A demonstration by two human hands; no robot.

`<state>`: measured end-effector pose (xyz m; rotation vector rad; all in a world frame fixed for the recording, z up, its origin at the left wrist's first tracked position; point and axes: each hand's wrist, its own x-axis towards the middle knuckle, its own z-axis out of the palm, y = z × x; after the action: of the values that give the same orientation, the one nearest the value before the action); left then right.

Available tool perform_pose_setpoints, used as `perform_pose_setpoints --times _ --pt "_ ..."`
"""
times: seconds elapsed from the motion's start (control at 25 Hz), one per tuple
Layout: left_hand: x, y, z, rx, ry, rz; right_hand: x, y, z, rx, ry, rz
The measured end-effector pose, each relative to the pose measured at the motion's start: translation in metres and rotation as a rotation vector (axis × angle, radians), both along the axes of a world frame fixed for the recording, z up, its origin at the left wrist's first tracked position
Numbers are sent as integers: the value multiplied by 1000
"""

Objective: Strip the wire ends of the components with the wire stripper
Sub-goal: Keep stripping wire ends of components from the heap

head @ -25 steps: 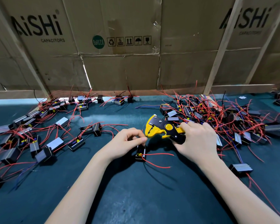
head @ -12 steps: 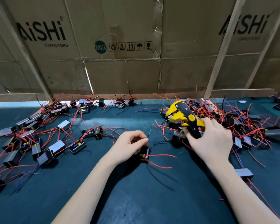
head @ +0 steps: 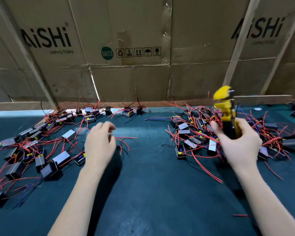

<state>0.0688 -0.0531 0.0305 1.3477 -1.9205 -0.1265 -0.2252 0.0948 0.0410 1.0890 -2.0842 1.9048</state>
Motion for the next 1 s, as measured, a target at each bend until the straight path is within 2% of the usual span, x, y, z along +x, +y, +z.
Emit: perform_pose_setpoints --times 0.08,0.16,0.24,0.32,0.4,0.48,0.6,0.68,0.76,0.88,1.0 --pt "9 -6 -7 204 -227 143 -2 6 11 -192 -215 368" --pt "9 -6 -12 337 -297 139 -4 15 19 -256 -436 824" --pt "7 -7 -15 323 -263 117 -3 21 25 -188 -645 1198" --pt "5 -8 -16 294 -208 95 2 19 22 -9 -704 1392" --pt "3 -8 -17 297 -151 65 15 11 9 252 -659 1364" --pt "0 -8 -19 274 -95 55 29 0 -7 532 -540 1208" --pt "-2 -10 -21 245 59 8 36 -7 -24 736 -364 1075" --pt "-6 -8 -17 364 232 -117 33 -8 -23 715 -378 979" --pt "-14 -4 -14 465 312 -286 25 -11 -24 647 -397 815" --pt "-26 7 -15 513 184 -457 13 -13 -25 514 -473 671" --pt "-33 14 -20 373 14 -432 6 -10 -19 459 -510 659"
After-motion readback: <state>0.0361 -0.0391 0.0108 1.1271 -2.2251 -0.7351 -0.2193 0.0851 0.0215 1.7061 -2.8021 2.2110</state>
